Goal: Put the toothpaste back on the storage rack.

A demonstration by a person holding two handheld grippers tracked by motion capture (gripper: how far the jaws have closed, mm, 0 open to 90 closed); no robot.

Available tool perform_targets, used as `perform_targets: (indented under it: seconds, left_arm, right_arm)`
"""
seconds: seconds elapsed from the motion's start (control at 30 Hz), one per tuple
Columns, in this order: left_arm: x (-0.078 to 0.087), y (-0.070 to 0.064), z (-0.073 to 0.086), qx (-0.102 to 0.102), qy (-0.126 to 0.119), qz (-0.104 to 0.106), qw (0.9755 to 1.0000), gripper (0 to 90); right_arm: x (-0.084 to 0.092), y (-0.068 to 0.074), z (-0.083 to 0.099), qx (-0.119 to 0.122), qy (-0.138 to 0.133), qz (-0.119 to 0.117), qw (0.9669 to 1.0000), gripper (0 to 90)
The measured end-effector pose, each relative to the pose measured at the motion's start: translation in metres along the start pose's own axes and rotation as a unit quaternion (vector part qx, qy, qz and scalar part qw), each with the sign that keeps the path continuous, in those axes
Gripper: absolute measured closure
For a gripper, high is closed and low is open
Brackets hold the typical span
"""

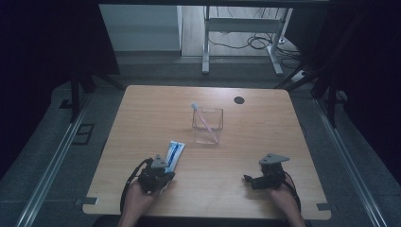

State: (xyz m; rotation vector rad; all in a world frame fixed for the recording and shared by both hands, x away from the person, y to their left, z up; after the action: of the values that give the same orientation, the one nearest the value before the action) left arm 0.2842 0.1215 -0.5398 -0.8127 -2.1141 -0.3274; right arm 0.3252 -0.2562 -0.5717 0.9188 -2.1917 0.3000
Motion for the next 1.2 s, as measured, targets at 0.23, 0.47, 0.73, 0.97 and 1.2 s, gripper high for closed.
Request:
perform_targets:
  seconds: [0.23,0.47,0.73,0.97,1.2]
  left_arm:
    - [0.001,0.011,0.004,0.001,0.009,-0.004,0.9999,89.5]
    - [0.000,0.023,0.007,0.005,0.024,-0.008,0.9997,89.2]
    - [0.002,0.025,0.004,-0.004,0.033,-0.005,0.9994,88.7]
    - [0.006,0.027,-0.004,-0.020,0.044,-0.005,0.9988,87.4]
    - [0.009,0.031,-0.018,-0.042,0.060,-0.013,0.9973,82.4]
  right_arm:
    - [0.000,0.000,0.000,0.000,0.000,0.000,1.0000,2.4]
    - [0.000,0.000,0.000,0.000,0.000,0.000,1.0000,2.4]
    - [0.000,0.000,0.000,-0.001,0.000,0.001,1.0000,2.4]
    - [0.000,0.000,0.000,-0.001,0.000,0.001,1.0000,2.4]
    - [0.000,0.000,0.000,-0.001,0.000,0.000,1.0000,2.4]
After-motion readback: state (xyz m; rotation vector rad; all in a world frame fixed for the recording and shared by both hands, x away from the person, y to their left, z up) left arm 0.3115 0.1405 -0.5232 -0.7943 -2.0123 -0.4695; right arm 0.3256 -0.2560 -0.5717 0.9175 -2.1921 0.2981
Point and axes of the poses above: each handheld gripper's, and its own axes: x roughly backward along the jaws, z roughly out of its underside, y roughly to its left, the point moved 4 cm from there along -x, roughly forward along the jaws, and after that the axes turned 5 degrees about -z, right-handed, at the moved point
